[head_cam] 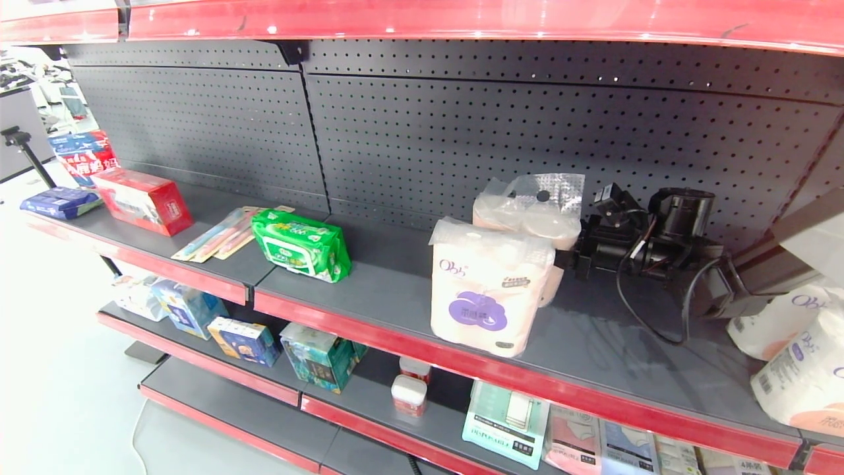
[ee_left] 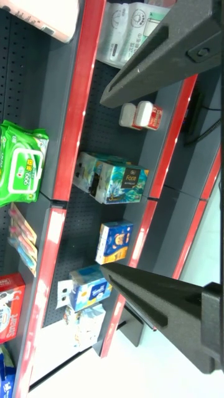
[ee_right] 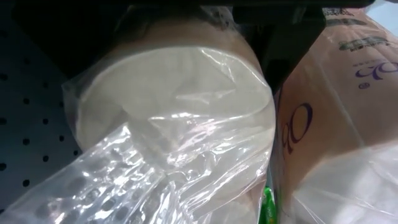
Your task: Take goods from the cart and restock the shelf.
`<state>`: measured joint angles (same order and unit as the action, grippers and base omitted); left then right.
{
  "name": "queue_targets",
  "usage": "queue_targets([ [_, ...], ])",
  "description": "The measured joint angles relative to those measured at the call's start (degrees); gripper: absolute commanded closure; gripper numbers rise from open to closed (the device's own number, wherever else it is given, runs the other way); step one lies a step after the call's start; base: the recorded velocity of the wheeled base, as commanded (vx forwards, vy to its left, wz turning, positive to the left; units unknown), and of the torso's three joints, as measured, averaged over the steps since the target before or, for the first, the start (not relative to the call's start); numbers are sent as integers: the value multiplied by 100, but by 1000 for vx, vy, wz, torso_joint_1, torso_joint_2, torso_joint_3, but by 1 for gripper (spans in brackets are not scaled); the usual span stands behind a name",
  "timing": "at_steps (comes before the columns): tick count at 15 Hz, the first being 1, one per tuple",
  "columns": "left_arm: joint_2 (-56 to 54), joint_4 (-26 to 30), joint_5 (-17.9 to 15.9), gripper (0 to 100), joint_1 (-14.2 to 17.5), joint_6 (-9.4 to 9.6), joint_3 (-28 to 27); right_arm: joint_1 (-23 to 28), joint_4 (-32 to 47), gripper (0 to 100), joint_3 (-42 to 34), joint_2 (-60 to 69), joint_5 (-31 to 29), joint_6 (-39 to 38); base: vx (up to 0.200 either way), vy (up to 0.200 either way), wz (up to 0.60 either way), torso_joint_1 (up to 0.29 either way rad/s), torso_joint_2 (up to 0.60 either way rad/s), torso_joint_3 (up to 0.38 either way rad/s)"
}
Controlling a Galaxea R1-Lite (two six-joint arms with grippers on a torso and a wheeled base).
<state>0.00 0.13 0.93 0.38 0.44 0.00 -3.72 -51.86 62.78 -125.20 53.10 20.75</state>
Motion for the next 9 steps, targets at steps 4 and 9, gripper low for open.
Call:
queue_targets([
  [4, 0, 2, 2, 0, 2, 0, 0, -30, 13, 100, 105, -7, 2, -20, 0, 0, 0, 0, 0, 0],
  [9, 0, 2, 0, 0, 2, 0, 0, -60, 10, 100, 102, -38, -41, -23, 0, 0, 0, 0, 0, 0],
])
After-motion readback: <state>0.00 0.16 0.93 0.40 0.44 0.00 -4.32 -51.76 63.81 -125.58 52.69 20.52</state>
